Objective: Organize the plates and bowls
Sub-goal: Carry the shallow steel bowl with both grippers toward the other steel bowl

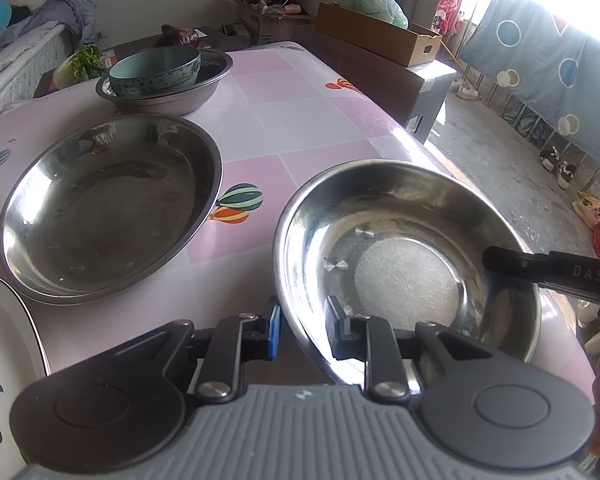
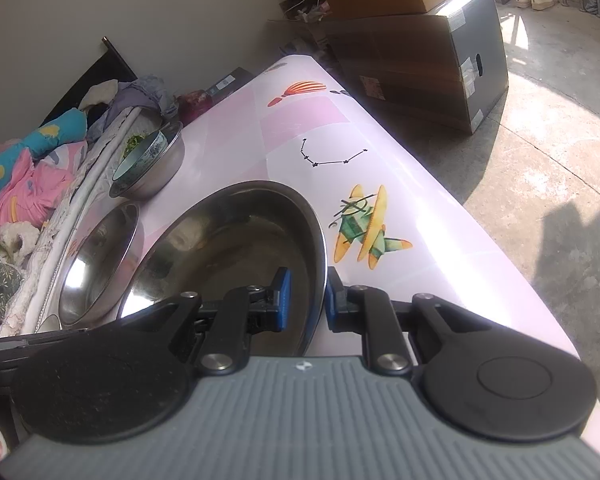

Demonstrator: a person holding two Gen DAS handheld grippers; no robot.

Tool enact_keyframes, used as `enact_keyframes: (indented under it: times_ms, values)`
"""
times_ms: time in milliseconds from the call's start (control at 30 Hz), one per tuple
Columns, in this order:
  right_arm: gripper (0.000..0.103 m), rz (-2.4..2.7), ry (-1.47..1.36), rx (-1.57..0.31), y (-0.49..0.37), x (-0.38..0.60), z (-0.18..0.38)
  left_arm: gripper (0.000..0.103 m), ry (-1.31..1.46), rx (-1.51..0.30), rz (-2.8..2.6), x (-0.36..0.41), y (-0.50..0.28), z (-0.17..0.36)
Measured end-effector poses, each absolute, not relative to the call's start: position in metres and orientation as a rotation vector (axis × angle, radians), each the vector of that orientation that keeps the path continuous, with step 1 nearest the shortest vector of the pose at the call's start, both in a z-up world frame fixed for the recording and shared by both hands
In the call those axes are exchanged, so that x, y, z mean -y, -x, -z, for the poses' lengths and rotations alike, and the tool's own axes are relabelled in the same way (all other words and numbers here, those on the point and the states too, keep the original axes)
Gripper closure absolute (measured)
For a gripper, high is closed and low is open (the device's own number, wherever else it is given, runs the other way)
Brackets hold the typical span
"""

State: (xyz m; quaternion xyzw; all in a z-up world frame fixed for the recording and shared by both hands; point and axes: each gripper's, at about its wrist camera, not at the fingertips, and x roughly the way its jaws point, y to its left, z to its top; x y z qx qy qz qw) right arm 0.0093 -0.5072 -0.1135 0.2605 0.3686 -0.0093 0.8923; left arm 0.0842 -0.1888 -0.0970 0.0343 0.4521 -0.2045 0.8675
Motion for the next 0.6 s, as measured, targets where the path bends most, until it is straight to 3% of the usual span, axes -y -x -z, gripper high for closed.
enact_keyframes:
  times_ms: [600]
  values:
    - [0.087,0.008,-0.521,-0.754,-0.0055,0.5082,0.1098,0.079,-0.075,-0.927,0.454,0.1880,-0.0760,0.0924]
